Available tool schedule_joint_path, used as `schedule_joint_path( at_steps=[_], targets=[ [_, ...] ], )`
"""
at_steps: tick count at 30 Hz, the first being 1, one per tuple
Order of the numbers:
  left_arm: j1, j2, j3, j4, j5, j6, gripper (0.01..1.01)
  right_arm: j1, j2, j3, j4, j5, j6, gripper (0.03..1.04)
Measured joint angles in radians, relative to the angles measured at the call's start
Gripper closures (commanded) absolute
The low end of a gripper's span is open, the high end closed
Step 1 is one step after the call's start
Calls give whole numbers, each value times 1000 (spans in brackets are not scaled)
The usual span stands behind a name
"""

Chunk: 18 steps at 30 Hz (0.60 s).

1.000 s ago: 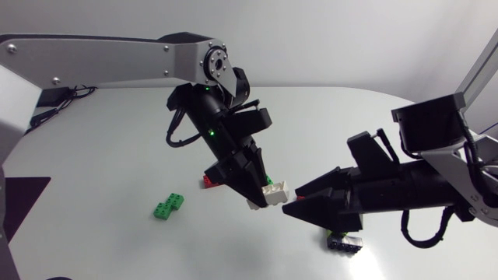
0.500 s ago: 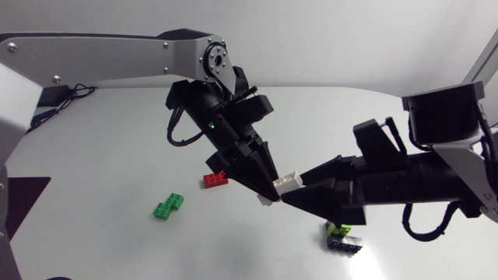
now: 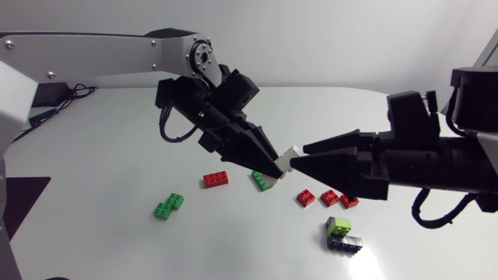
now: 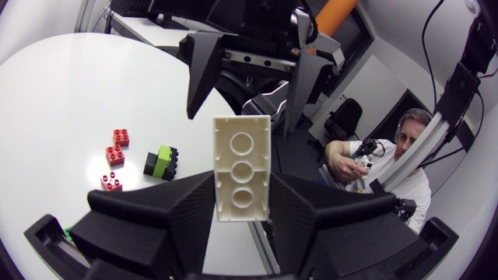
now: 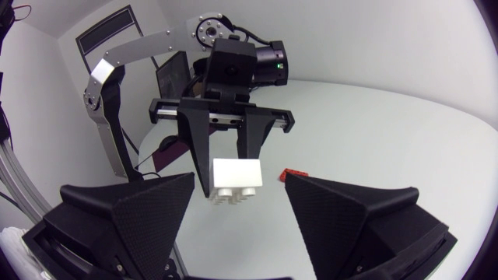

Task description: Separate the duplo bricks

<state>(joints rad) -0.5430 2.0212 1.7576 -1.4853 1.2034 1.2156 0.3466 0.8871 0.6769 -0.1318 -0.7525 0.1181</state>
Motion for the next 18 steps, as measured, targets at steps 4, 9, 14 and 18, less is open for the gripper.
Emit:
schedule_joint_path(
  at_steps=[4, 9, 14, 18],
  targets=[
    [15, -10, 0, 0, 43, 3, 743, 0, -8, 0, 46, 0, 41, 280],
    [31, -38, 0, 0, 81, 3, 744, 1, -5, 0, 91, 0, 83, 308],
    [32, -44, 0, 0, 102, 4, 744, 10, 2, 0, 125, 0, 111, 390],
    [32, -44, 0, 0, 103, 7, 744, 21, 4, 0, 157, 0, 126, 492]
  ],
)
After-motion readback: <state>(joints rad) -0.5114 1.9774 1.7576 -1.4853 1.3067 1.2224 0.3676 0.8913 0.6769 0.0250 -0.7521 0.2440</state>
